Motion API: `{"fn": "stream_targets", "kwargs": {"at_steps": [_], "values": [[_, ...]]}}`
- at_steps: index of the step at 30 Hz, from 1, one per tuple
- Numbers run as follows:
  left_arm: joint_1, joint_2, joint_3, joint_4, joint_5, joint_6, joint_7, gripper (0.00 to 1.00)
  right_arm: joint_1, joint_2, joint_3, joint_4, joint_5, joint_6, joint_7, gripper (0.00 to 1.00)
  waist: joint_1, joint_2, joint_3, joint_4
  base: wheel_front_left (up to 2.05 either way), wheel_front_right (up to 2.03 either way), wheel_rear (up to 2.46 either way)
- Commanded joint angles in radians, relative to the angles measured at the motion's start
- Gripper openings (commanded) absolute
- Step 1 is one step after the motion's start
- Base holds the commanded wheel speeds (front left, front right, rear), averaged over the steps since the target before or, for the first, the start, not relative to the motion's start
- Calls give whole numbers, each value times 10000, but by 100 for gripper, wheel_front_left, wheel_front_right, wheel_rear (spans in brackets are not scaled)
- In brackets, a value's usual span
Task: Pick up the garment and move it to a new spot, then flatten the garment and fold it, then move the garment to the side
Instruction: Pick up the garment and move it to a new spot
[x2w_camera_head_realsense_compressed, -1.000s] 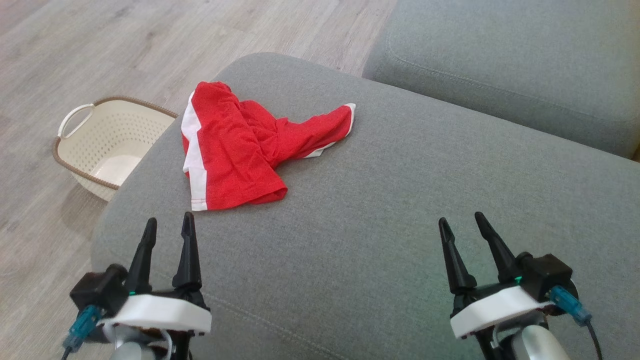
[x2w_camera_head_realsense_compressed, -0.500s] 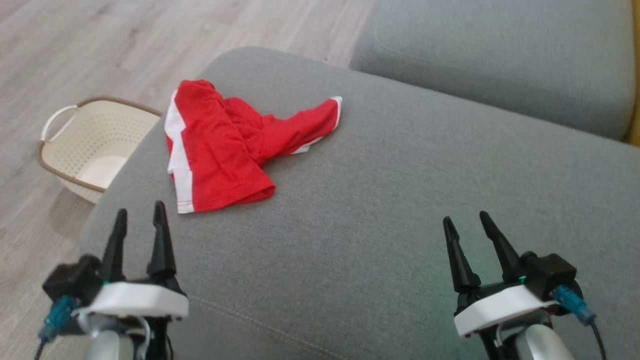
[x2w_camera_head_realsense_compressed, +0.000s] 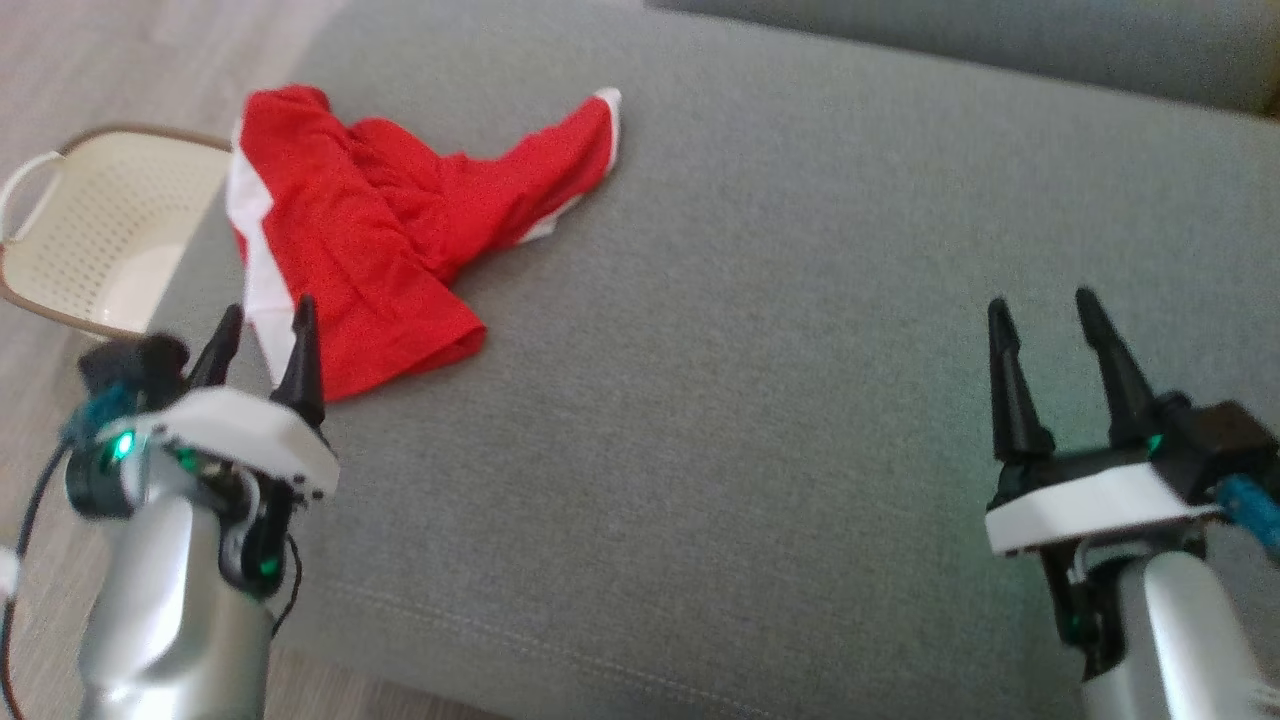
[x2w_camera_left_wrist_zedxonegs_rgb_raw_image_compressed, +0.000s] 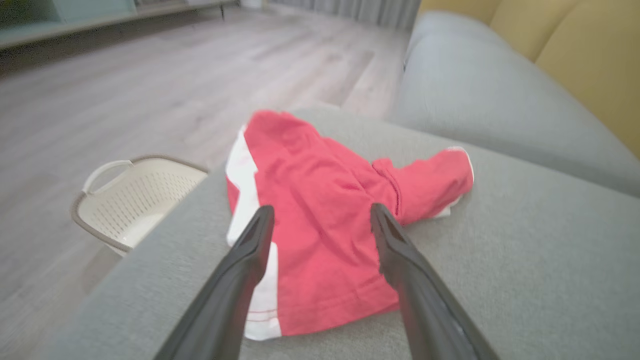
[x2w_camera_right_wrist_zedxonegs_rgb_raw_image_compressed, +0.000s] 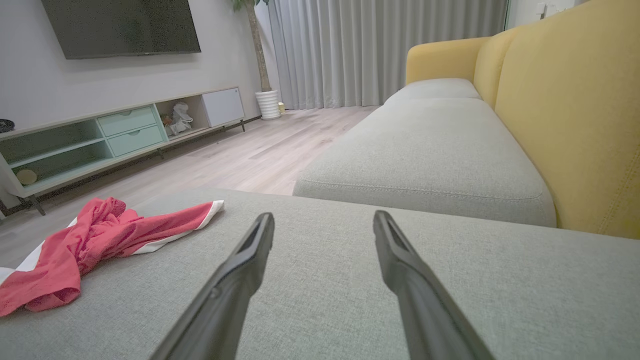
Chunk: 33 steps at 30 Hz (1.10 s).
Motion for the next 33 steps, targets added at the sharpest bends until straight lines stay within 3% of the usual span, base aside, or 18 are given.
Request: {"fn": "stream_targets", "kwargs": {"at_steps": [1,10,21,22,23,33], "values": [[-502,379,270,-149,23,-49,106,100,-424,-85,207,-444,-84,-9,28,100,-1,0,487,-276,0,0,0],[-2342,1117,-161,2584,133,-171,1400,100,-743,-252,94,-1408,-240,-9,524,100,-1,0,1392,-860,0,0,0],[-3590,1611,-393,5078,300,-73,1710,100,-835,-260,19,-1665,-318,-9,582,100,-1,0,1772,-1401,0,0,0],[-3678,1615,-414,5257,271,-106,1781,56,-854,-271,13,-1674,-322,-9,585,100,-1,0,1784,-1426,0,0,0],[-3755,1626,-442,5398,255,-137,1793,0,-877,-275,4,-1681,-324,-9,579,100,-1,0,1787,-1450,0,0,0],[-3989,1322,-835,5530,122,-383,387,0,-837,-158,75,-1229,-173,-9,260,100,-1,0,1034,-1656,0,0,0]]}}
